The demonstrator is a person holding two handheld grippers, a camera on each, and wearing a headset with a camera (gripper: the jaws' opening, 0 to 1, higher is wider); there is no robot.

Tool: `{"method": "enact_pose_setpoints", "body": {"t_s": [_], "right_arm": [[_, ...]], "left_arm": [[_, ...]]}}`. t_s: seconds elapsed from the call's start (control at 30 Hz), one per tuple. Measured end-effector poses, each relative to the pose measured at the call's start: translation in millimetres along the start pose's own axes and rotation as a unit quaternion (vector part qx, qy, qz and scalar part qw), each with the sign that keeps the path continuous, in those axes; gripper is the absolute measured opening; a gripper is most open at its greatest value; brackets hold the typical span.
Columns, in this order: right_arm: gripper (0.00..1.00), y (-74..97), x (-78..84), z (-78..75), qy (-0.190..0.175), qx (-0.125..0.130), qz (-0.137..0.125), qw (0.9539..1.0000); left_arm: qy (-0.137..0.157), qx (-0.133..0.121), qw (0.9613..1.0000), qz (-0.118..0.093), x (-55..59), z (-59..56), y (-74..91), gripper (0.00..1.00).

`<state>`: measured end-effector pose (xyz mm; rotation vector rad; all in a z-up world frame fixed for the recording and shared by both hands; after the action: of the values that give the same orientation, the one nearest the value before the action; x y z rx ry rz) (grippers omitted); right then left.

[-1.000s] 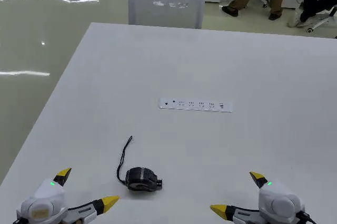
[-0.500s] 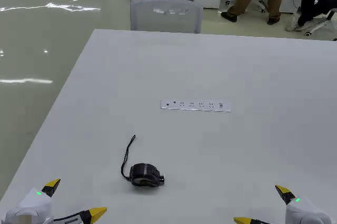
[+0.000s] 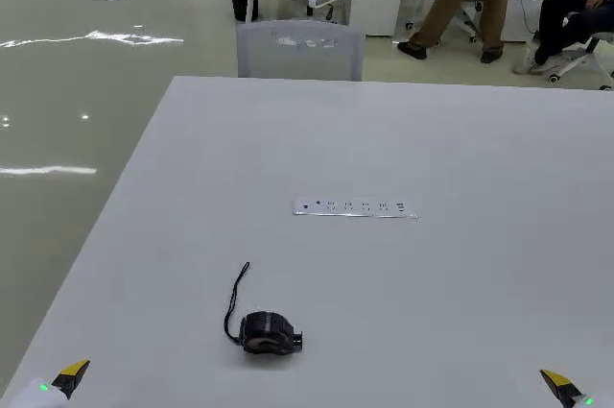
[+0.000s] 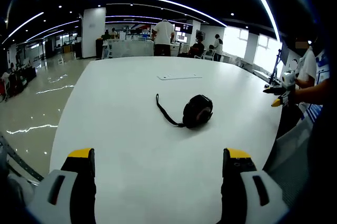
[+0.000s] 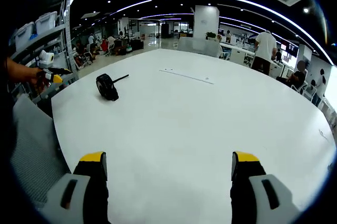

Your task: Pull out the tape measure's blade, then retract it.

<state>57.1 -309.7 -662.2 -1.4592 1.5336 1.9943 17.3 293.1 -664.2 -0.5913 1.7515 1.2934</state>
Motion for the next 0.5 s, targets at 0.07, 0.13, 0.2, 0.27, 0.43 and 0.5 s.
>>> {"method": "enact_pose_setpoints", "body": {"t_s": [0.07, 0.13, 0.2, 0.27, 0.43, 0.5], "right_arm": [[1.0, 1.1, -0.2, 2.3, -0.005, -0.001, -0.001, 1.0], [1.0, 1.0, 0.1, 3.1, -0.006, -0.002, -0.003, 1.0], [1.0, 0.7, 0.2, 5.7, -0.006, -0.002, -0.003, 1.0], [1.0, -0.1, 0.6, 6.5, -0.01, -0.002, -0.003, 0.9999], [1.0, -0.4, 0.8, 7.0, -0.003, -0.002, 0.002, 1.0], [1.0, -0.1, 0.6, 5.4, 0.0, 0.001, 0.003, 1.0]], "left_arm": [[-0.002, -0.001, 1.0, 0.0, -3.5, -2.3, 2.1, 0.99], [-0.002, -0.001, 1.0, -0.003, -5.9, -2.9, 3.4, 0.99], [-0.001, 0.0, 1.0, -0.005, -7.9, -3.9, 4.0, 0.99], [-0.004, 0.001, 0.9999, -0.01, -10.0, -5.9, 4.8, 0.99], [-0.004, 0.004, 0.9999, -0.012, -9.6, -5.0, 2.4, 0.99], [-0.003, 0.005, 0.9999, -0.012, -9.6, -4.6, 2.6, 0.99]]}}
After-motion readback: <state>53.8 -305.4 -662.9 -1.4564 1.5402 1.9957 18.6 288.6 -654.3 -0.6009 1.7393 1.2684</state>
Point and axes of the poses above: the centre of the closed fingertips' face, and the gripper's own axes: y roughly backward along the fingers, z roughly to its left, x roughly out of its underside, the point moved 9 cm from there along y, roughly backward along the fingers, and after that the axes turned 1 degree about x, right-handed, at the moved point
